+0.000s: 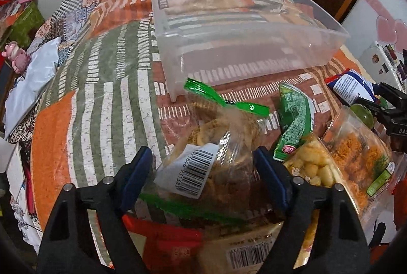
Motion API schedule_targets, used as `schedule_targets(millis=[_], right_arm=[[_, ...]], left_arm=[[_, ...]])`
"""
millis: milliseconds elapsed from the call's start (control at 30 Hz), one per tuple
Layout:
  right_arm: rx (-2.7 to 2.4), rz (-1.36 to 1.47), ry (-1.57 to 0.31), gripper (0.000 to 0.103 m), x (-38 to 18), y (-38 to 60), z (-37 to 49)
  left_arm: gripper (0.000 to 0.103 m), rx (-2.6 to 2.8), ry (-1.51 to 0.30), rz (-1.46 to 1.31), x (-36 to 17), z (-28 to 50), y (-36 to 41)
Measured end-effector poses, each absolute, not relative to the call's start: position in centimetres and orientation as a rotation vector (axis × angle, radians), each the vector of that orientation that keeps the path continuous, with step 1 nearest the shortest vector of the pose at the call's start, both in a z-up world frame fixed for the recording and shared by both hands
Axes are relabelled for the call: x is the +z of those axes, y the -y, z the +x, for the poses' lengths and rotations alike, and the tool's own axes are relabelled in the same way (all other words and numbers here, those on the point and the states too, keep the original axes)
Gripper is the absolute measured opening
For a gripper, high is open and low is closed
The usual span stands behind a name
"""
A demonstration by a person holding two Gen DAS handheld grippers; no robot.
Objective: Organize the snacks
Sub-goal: 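Grasp the clear cracker bag with the left tool while the right tool grasps the white-blue chip bag, then carry both bags over the clear box and open both tools to drop them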
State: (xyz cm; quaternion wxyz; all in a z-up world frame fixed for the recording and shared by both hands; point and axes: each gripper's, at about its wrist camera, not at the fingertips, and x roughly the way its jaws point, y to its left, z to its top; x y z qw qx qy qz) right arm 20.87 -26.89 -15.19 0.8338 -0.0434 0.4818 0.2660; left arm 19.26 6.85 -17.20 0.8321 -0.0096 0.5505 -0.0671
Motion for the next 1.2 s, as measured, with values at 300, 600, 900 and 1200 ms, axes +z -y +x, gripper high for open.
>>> schedule_targets(millis=[300, 600, 900, 1200], right_arm=[[0.586, -0.084, -1.033, 0.063, -15.4, 26.7, 20.6], [0.564, -0.101, -0.979, 0.057, -14.4, 26.7, 19.8], [0.549, -0.06, -0.875, 0.056, -11.0, 27.5, 19.4], [0.56, -0.036, -0.76, 0.056, -7.1, 26.5, 20.4]], left_arm=[[0.059, -0.168, -1.137, -0.001, -17.1, 18.6, -6.2], [0.054, -0.137, -1.039, -0.055, -14.8, 16.6, -7.4], [0.054, -0.096, -0.912, -0.077, -10.8, 14.9, -8.3], [0.054, -0.08, -0.81, -0.09, -7.2, 15.9, -8.0]])
